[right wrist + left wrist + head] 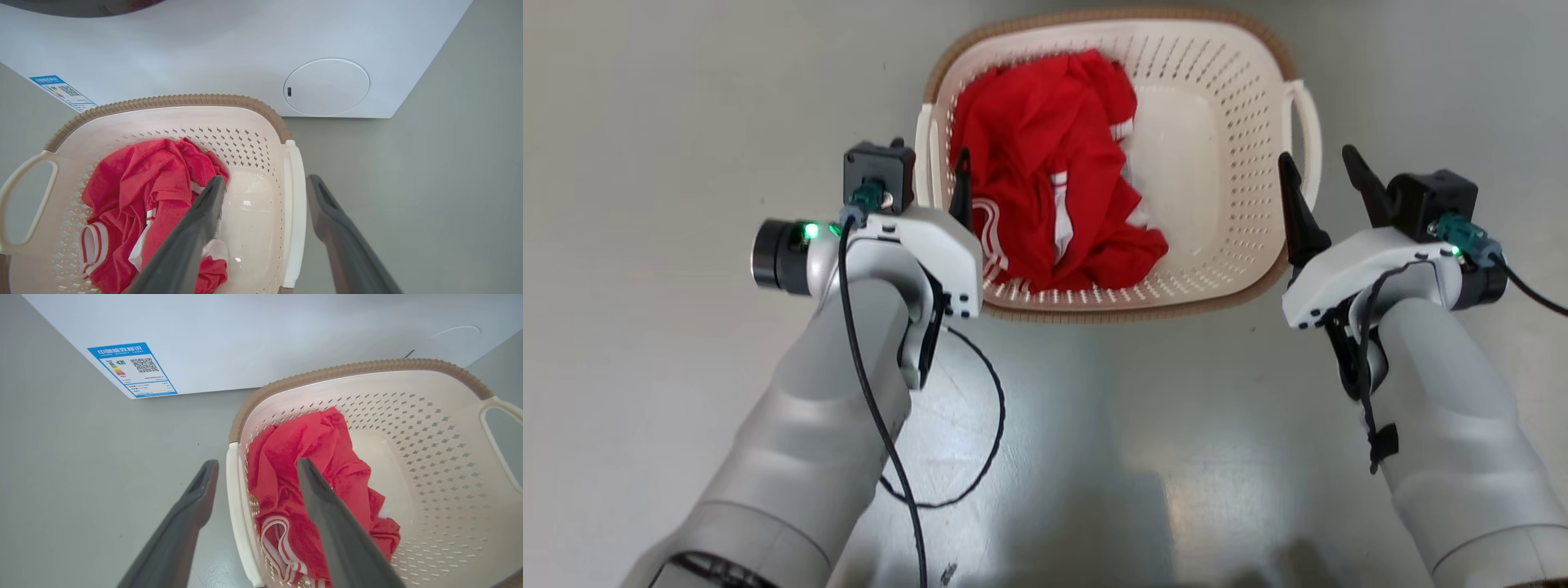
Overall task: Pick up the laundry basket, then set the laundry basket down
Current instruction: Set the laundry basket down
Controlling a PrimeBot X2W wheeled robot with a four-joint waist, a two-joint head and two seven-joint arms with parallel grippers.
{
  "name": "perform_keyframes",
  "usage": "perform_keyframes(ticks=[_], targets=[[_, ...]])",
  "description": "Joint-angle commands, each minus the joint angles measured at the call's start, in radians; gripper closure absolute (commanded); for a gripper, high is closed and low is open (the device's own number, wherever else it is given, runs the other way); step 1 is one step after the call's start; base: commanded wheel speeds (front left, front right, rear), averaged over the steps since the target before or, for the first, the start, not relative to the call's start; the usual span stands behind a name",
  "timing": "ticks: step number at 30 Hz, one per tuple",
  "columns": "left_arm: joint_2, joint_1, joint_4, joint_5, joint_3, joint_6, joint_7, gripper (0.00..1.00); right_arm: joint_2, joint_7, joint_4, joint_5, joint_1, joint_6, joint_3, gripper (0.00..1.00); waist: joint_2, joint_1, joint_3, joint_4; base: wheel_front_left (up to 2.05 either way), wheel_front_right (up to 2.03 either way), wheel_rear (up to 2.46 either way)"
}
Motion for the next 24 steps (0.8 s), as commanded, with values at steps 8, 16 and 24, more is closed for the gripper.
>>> perform_keyframes(ticks=[8,16,24], targets=[[0.021,0.15,-0.06,0.001,0.062,-0.018,-0.006,0.0,0.02,-0.012,-0.045,0.027,0.118,0.006,0.027,0.0,0.0,0.0,-0.178,-0.012,0.0,0.0,0.0],[0.021,0.237,-0.113,0.02,0.13,-0.026,-0.006,0.0,0.02,-0.012,-0.094,0.026,0.204,0.006,0.02,0.0,0.0,0.0,-0.3,-0.014,0.0,0.0,0.0],[0.021,0.361,-0.18,0.057,0.219,-0.032,-0.006,0.0,0.02,-0.012,-0.181,-0.001,0.323,0.006,0.006,0.0,0.0,0.0,-0.435,-0.026,0.0,0.0,0.0]])
